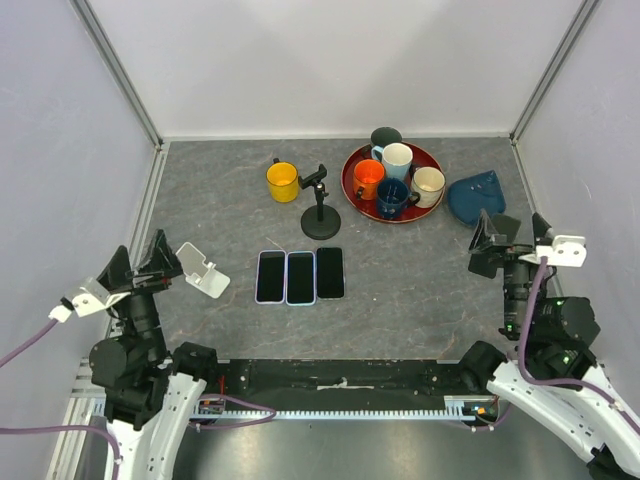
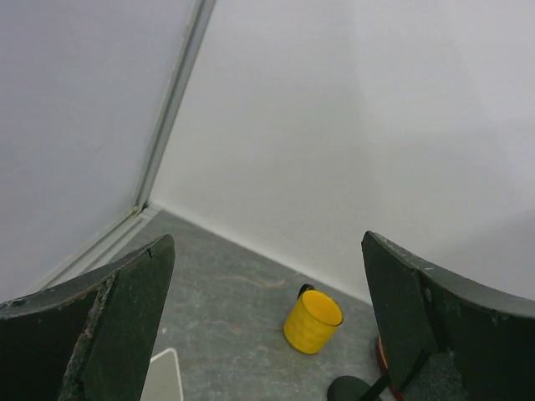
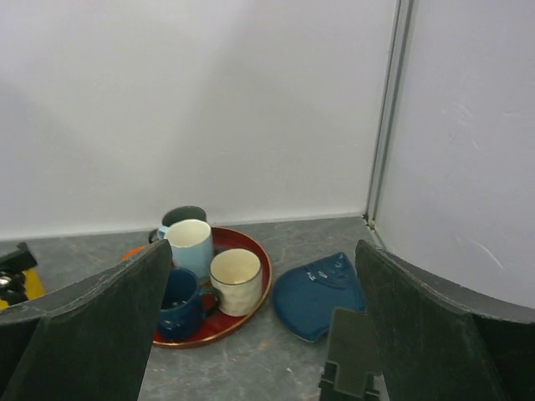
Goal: Remove the phone from the phone stand
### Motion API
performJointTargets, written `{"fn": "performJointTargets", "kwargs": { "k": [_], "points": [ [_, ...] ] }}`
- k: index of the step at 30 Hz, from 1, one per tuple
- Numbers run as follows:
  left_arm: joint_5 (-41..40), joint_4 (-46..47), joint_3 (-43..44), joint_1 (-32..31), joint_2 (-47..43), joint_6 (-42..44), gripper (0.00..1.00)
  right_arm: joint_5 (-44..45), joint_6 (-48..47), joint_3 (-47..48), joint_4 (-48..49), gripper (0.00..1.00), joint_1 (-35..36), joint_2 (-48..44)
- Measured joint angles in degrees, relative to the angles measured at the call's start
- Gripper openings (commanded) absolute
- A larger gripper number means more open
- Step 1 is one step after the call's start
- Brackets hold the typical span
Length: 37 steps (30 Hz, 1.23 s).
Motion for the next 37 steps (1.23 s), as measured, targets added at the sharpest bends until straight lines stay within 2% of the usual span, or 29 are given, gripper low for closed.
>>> {"fn": "performJointTargets", "kwargs": {
  "k": [13, 23, 37],
  "points": [
    [-8.98, 0.37, -4.63, 0.0, 0.02, -0.02, 1.0, 1.38, -8.24, -8.66, 6.54, 0.98, 0.0, -1.46],
    [-9.07, 0.37, -5.51, 1.36, 0.02, -0.04, 0.99, 1.44, -10.69, -11.67, 11.1, 0.98, 0.0, -7.08],
    [-7.82, 0.37, -5.51, 2.36, 0.02, -0.07, 0.99, 1.38, -11.34, -12.11, 11.47, 0.98, 0.0, -7.78]
  ]
}}
